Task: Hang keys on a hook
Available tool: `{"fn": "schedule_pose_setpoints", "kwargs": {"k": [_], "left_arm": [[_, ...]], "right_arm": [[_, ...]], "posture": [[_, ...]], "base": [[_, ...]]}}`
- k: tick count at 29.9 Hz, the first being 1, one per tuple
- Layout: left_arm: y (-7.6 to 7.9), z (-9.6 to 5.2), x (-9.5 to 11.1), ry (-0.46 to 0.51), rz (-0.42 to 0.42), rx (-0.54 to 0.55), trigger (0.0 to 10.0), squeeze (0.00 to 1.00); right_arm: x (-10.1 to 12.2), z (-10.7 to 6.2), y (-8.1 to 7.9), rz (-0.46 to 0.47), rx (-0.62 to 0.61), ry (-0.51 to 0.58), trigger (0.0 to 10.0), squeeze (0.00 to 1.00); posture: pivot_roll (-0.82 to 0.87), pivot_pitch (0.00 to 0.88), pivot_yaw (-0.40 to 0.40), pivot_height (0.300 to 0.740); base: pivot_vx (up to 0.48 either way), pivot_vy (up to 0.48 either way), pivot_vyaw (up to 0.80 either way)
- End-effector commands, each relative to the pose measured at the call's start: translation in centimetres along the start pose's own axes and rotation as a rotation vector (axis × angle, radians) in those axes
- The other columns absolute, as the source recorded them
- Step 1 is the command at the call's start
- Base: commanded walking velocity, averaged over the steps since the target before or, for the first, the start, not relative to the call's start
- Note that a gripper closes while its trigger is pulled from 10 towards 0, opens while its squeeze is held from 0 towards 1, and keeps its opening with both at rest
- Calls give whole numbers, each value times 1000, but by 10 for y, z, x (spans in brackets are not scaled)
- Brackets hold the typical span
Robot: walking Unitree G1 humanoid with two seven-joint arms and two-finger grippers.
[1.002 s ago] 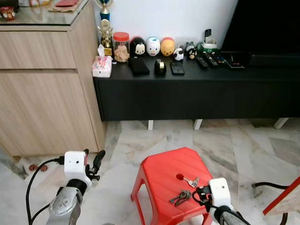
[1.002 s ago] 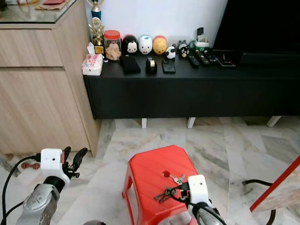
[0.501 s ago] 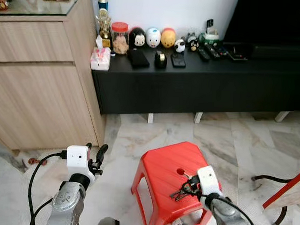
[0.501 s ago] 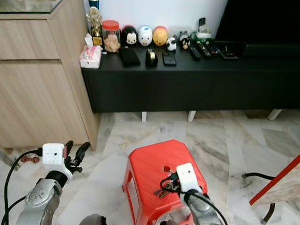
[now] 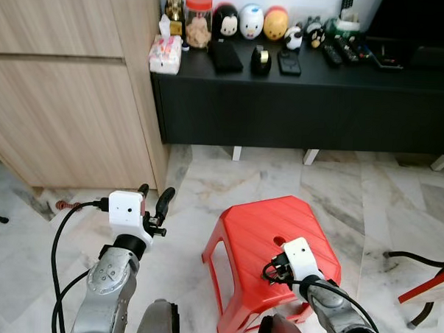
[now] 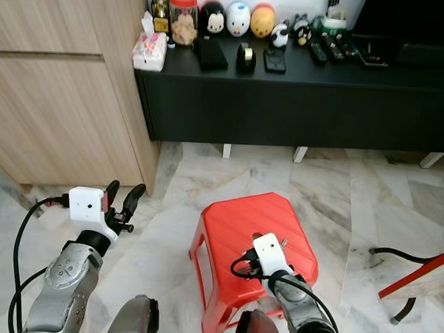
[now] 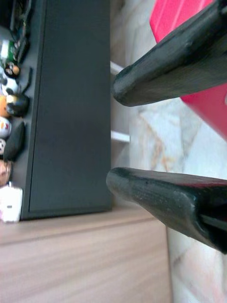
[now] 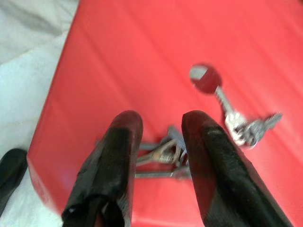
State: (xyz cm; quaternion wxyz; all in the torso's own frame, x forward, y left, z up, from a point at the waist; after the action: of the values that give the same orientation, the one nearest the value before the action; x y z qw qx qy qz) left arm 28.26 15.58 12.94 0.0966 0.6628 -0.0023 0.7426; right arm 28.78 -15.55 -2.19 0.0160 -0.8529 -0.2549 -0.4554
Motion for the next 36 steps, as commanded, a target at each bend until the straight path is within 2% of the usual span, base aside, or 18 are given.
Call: {"fn": "schedule_pose_setpoints", "kwargs": {"k": [1, 3, 4, 5, 6, 7, 10, 14, 16, 26, 36], "left_arm": [[5, -1, 2, -3, -2, -10, 10000, 0], [8, -2, 6, -7, -6, -12, 10000, 0], [10, -3, 7, -8, -7, -11, 10000, 0], [10, -4, 8, -8, -9, -12, 10000, 0], [11, -5, 9, -7, -10, -13, 10000, 0], [12, -5, 10, -8, -13, -15, 10000, 0], [21, -8, 13, -10, -23, -35, 10000, 0], [25, -10, 16, -9, -32, -39, 10000, 0], [28, -11, 19, -7, -34, -41, 10000, 0], [32, -21, 22, -18, -39, -30, 10000, 0], [33, -25, 24, -27, -38, -22, 10000, 0]], "right_arm": [[-4, -1, -1, 17, 9, -15, 10000, 106], [-1, 1, 0, 14, 2, -14, 10000, 1000], [0, 1, 1, 12, -3, -14, 10000, 1000], [1, 1, 2, 10, -7, -15, 10000, 706], [2, 2, 3, 9, -10, -16, 10000, 706], [3, 2, 3, 9, -12, -16, 10000, 0], [7, 3, 5, 38, -21, -8, 10000, 0], [11, 4, 5, 53, -24, 8, 10000, 0], [13, 6, 4, 100, -29, 12, 10000, 0], [17, 8, 0, 108, -38, 10, 10000, 0], [22, 7, 11, 96, -87, 16, 10000, 0]], "posture": [[217, 235, -103, 642], [221, 249, -106, 642], [221, 253, -107, 642], [222, 259, -107, 642], [222, 262, -108, 642], [223, 267, -109, 642], [229, 280, -108, 642], [231, 288, -109, 642], [229, 293, -109, 642], [243, 301, -110, 642], [250, 309, -111, 642]], "base": [[0, 0, 0], [0, 0, 0], [0, 0, 0], [0, 0, 0], [0, 0, 0], [0, 0, 0], [0, 0, 0], [0, 0, 0], [0, 0, 0], [0, 0, 0], [0, 0, 0]]}}
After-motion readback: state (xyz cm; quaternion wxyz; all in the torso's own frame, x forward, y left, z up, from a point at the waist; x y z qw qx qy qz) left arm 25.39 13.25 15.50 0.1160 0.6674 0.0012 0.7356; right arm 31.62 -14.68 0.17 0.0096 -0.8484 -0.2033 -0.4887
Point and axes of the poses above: a point about 5 cm out from each wrist's last joint towards the gripper, its own z axis pointing out of the wrist towards the gripper, its own x axis along the axis of the wrist's last joint, y = z × x, the point moved 1 cm from there along z, pointing out of the wrist towards the gripper, and after that the axes turned 5 degrees about -z, right-handed, at the moved point
